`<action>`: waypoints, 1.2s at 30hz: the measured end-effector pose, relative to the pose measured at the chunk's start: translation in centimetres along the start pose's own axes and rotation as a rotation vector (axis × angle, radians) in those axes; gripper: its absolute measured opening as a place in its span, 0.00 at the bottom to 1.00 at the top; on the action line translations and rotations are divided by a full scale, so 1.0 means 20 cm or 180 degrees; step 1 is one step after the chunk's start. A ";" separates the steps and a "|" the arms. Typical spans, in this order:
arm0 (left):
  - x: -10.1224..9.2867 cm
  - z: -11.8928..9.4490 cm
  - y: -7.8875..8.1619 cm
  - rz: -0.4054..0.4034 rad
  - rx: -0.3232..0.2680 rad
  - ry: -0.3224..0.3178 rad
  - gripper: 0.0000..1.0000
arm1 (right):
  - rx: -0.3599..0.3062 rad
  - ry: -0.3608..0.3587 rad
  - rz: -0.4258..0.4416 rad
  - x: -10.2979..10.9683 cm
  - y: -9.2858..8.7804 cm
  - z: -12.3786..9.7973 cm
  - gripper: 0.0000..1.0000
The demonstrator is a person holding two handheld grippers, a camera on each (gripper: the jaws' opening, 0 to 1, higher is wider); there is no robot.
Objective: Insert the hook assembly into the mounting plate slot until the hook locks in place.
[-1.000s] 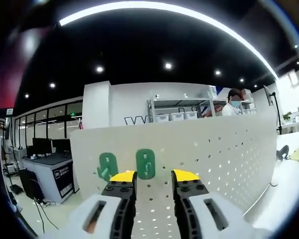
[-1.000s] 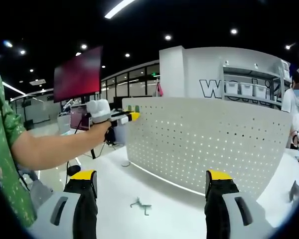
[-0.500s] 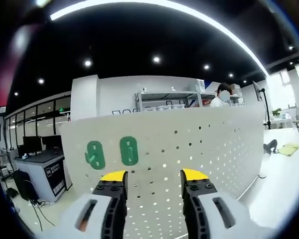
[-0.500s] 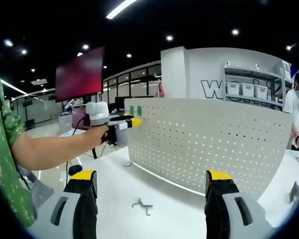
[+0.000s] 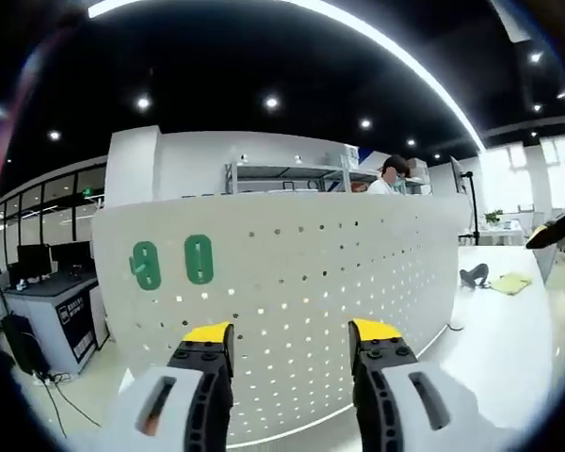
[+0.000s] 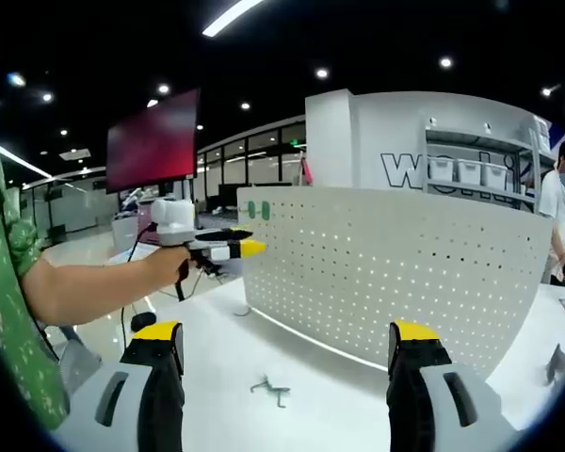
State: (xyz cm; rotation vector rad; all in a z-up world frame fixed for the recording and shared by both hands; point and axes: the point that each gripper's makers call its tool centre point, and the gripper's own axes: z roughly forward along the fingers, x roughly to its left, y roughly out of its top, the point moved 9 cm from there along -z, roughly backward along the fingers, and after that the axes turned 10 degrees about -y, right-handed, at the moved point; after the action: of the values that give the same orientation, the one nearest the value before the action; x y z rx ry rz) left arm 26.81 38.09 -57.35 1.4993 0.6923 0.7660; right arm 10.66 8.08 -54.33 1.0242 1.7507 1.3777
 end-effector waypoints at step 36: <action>-0.39 -0.40 -0.28 -0.0217 0.0522 -0.0517 0.50 | 0.0085 0.0089 0.0060 0.11 -0.10 -0.08 0.92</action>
State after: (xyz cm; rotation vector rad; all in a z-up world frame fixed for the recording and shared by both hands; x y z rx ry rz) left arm 15.76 37.02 -63.17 1.6575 0.6926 0.5393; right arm 7.88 9.10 -55.99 1.0429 1.7886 1.3899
